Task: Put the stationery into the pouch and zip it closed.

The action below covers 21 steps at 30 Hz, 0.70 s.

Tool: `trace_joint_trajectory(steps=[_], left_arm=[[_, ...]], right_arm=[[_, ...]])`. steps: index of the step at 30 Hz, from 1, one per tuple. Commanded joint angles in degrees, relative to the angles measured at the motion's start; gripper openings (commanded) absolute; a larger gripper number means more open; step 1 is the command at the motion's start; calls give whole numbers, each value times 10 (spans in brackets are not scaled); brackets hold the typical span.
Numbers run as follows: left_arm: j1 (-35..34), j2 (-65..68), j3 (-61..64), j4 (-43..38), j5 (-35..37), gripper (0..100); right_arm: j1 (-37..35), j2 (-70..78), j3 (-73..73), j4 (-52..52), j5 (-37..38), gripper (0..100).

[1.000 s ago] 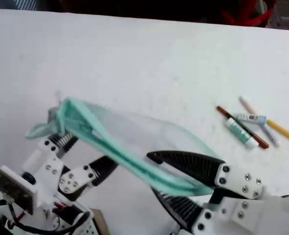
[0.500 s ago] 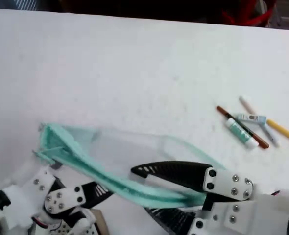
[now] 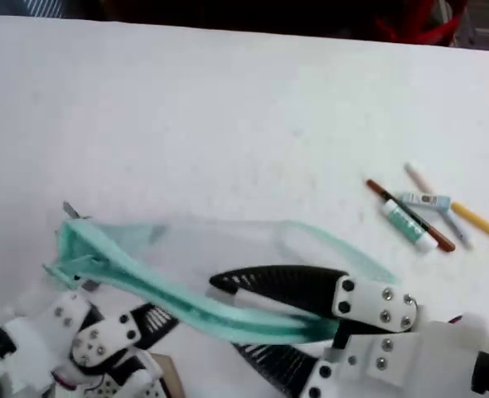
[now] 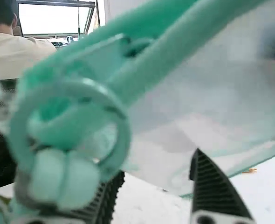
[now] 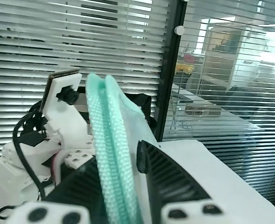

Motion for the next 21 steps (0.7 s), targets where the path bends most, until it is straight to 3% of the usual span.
trace_joint_trajectory(steps=[1,4,14,21], left_arm=[[13,-36,-17,0,-18,59],[13,-77,-16,2,-68,24],[13,-81,8,13,-68,41],[10,-83,104,41,-57,246]], right_arm=[[58,22,31,-9,0,19],[102,23,45,-13,0,19],[127,14,146,-65,-18,19],[175,21,143,-74,20,19]])
